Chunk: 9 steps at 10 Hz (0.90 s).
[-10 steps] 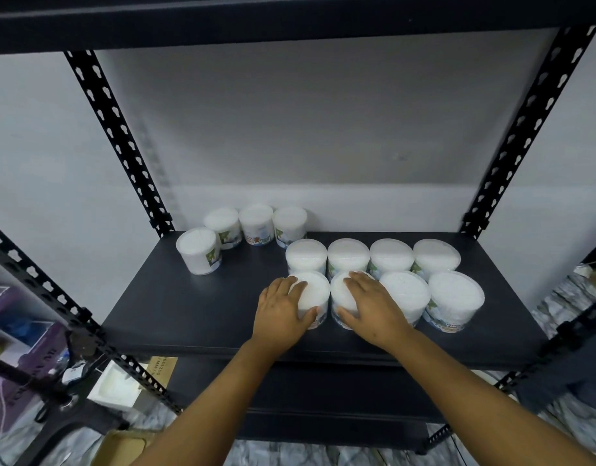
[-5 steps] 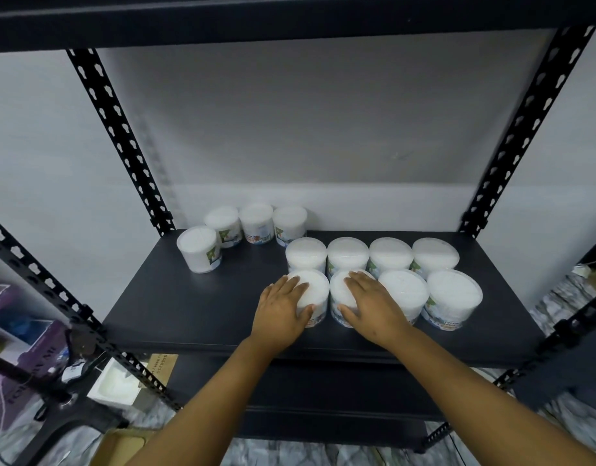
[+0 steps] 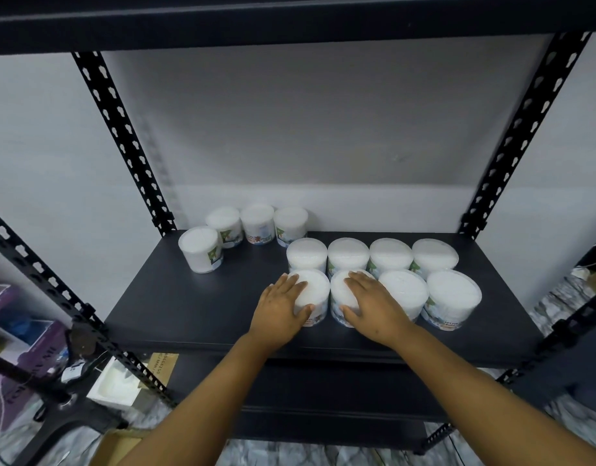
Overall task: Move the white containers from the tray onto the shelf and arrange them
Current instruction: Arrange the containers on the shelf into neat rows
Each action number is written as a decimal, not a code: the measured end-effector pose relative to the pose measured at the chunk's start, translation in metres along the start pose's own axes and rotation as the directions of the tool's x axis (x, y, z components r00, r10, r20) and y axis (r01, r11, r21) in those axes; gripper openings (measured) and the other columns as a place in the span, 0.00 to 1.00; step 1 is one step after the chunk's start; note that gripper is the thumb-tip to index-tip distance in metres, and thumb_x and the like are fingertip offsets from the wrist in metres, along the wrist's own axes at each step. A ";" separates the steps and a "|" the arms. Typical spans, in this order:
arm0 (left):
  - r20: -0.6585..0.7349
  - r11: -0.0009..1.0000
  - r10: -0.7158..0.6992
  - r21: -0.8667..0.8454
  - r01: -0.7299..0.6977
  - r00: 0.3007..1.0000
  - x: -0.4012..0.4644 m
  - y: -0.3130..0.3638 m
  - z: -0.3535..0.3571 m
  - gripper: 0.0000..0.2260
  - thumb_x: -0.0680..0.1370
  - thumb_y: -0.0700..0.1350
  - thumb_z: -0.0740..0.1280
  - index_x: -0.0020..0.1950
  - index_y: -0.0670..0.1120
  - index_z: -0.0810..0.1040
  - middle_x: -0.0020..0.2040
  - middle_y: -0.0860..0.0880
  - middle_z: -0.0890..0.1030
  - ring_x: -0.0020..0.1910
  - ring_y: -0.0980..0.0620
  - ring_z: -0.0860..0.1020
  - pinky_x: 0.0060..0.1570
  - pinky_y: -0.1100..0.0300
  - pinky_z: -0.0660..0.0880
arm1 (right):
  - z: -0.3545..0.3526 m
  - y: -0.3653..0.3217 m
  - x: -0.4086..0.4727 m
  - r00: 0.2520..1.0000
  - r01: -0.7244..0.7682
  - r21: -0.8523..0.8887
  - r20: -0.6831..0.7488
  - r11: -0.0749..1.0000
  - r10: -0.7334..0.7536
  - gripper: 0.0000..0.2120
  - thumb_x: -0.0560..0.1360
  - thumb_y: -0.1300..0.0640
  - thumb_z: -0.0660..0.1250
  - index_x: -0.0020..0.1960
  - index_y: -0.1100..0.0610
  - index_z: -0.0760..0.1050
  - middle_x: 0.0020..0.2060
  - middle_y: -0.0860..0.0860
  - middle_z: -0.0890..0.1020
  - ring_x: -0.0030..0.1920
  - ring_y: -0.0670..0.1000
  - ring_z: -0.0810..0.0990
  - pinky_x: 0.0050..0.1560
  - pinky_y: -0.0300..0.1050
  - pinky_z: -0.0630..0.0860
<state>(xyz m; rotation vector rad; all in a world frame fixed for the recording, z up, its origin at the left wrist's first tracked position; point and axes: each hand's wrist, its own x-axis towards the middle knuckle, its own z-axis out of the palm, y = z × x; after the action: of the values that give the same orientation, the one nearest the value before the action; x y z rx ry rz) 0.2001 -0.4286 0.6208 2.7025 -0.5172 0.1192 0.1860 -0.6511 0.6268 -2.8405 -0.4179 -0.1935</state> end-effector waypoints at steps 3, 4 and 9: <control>0.005 1.000 -0.008 -0.024 0.008 1.000 0.000 -0.002 -0.002 0.26 0.79 0.57 0.61 0.75 0.49 0.63 0.77 0.50 0.59 0.77 0.50 0.54 0.74 0.52 0.53 | 0.002 -0.002 0.001 1.000 -0.005 0.002 -0.012 1.000 0.005 0.29 0.78 0.46 0.61 0.73 0.59 0.62 0.74 0.56 0.64 0.74 0.54 0.59 0.73 0.44 0.51; 0.011 0.999 0.001 -0.041 -0.001 1.000 0.000 -0.003 -0.002 0.26 0.79 0.56 0.61 0.75 0.49 0.63 0.77 0.50 0.59 0.77 0.51 0.53 0.74 0.52 0.53 | 0.002 -0.001 0.001 1.000 -0.001 0.008 -0.017 1.000 0.001 0.29 0.77 0.47 0.62 0.73 0.59 0.62 0.74 0.55 0.64 0.74 0.53 0.59 0.73 0.42 0.51; 0.005 0.999 0.010 -0.053 -0.010 1.000 -0.001 -0.002 -0.003 0.26 0.79 0.57 0.61 0.75 0.49 0.63 0.77 0.50 0.59 0.77 0.51 0.53 0.74 0.52 0.53 | -0.002 0.000 0.000 1.000 0.002 0.033 -0.006 0.999 -0.002 0.30 0.77 0.46 0.61 0.74 0.58 0.61 0.74 0.54 0.62 0.75 0.52 0.58 0.73 0.43 0.51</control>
<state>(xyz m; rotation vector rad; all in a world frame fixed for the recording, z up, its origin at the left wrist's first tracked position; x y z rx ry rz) 0.2004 -0.4255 0.6225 2.6496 -0.5277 0.0996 0.1859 -0.6520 0.6288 -2.8067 -0.4191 -0.1931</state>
